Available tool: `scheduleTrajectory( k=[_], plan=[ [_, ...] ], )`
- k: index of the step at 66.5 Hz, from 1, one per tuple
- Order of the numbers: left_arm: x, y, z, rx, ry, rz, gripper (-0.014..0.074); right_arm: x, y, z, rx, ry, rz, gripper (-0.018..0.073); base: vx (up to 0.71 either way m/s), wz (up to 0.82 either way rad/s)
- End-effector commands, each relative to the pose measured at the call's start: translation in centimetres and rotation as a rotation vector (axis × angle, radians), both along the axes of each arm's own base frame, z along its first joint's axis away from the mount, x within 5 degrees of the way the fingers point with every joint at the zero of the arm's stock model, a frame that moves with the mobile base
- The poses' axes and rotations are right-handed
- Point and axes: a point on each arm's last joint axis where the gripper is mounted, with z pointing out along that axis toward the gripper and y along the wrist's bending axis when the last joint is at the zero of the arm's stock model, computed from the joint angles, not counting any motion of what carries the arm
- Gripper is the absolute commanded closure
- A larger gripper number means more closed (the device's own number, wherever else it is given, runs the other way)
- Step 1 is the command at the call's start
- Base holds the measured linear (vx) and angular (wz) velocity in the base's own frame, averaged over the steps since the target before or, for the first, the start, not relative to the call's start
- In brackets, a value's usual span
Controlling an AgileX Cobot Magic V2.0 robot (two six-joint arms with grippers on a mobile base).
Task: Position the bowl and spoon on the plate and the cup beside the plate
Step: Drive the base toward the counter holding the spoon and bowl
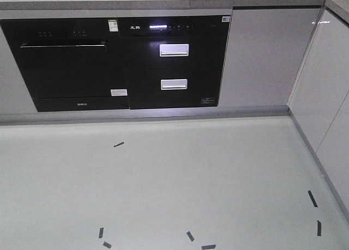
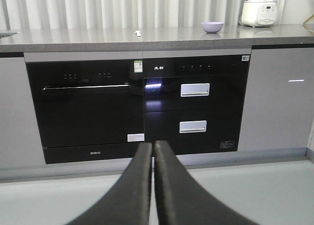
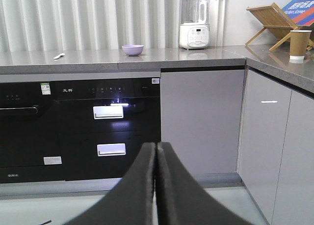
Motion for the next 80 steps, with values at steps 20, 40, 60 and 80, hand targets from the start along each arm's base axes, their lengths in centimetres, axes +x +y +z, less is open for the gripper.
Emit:
scheduleTrajectory(
  k=[20,40,60,80],
  plan=[
    [-0.18,-0.03,1.27,-0.008,-0.098,-0.006,0.0603,-0.05,0.09,0.44,-0.017,-0.069,0.009,0.0565,0.12,-0.04],
    [-0.18,-0.03,1.27,-0.008,-0.098,-0.006,0.0603,-0.05,0.09,0.44,-0.017,-0.069,0.009,0.0565,0.15,0.02],
    [-0.18,-0.03,1.27,-0.008,-0.098,-0.006,0.0603,-0.05,0.09,0.44,-0.017,-0.069,0.009,0.0565,0.18,0.05],
    [-0.18,-0.03,1.27,-0.008,-0.098,-0.006,0.0603,-0.05,0.09,0.44,-0.017,-0.069,0.009,0.0565,0.2,0.01]
  ],
)
